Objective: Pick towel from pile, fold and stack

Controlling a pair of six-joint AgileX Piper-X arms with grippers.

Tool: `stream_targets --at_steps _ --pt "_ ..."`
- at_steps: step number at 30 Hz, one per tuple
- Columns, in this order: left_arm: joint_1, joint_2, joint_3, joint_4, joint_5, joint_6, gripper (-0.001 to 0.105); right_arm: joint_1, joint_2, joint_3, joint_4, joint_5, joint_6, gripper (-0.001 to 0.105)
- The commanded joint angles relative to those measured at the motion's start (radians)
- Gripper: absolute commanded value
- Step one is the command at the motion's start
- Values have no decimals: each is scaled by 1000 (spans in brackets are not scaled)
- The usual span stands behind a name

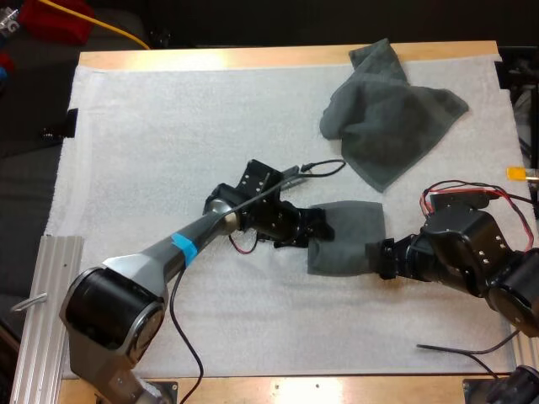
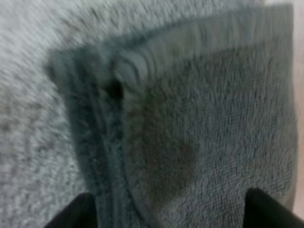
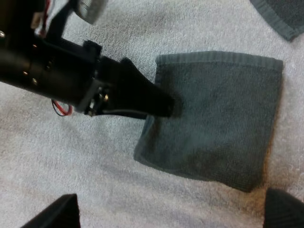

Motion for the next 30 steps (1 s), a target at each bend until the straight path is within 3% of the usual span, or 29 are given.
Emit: stream_targets --at_steps 1,7,13,21,25,30 --pt "-9 5 -20 32 -8 -4 63 3 -6 -3 9 0 -13 74" --pt "-30 41 -77 89 28 2 66 3 -6 -3 9 0 -13 74" --pt "-46 44 -81 72 64 2 64 3 -6 -3 9 0 -13 74" --pt "-70 44 -81 58 31 0 30 3 -6 -3 9 0 -10 74" --pt "-69 44 -81 66 39 32 2 3 -6 -3 9 0 -9 74" --pt "-58 41 -81 136 58 153 0 3 -6 -3 9 0 -9 74"
